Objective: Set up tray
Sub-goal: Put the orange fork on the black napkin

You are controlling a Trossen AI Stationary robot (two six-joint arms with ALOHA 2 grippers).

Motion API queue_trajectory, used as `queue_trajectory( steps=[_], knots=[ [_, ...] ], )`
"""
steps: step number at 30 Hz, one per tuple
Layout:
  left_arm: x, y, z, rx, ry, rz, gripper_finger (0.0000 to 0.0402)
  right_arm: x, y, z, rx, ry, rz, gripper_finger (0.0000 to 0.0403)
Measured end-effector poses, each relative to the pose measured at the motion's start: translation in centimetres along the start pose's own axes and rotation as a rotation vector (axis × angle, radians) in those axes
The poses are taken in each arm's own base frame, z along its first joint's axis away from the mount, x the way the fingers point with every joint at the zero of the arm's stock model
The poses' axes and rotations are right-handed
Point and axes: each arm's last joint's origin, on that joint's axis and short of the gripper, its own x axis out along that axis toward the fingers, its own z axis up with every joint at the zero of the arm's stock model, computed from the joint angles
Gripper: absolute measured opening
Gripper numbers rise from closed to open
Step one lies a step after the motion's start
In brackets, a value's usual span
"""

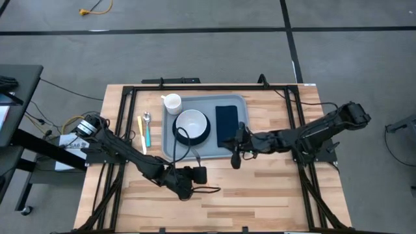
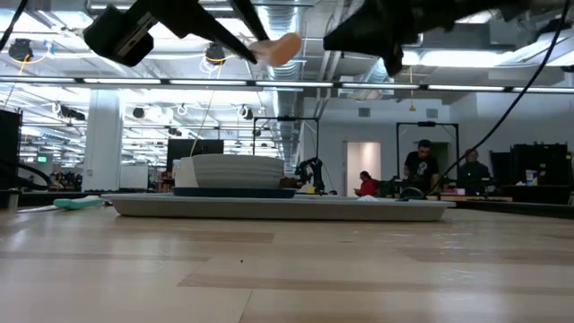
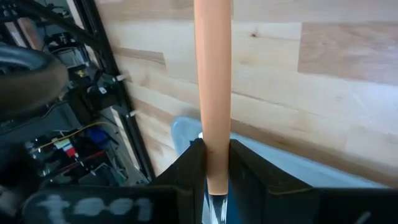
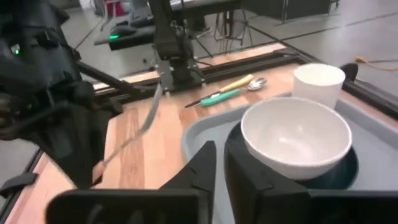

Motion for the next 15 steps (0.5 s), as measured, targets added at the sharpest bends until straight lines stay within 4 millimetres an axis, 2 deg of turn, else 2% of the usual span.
queue_trajectory(
  steps=[7,11,15],
  knots=[
    [0.0,0.0,0.0,0.001,-0.006,-0.005,0.0047,0.3,0.1,1.8,-0.028,-0.001,-0.001,0.009],
    [0.0,0.0,0.0,-0.003,-0.006,-0.005,0.0047,0.4,0.0,2.2,-0.01,-0.004,0.07,0.0117],
    [0.0,0.0,0.0,-0.006,-0.005,-0.006,0.0047,1.9,-0.1,1.4,0.005,0.007,0.106,0.0131]
  ],
)
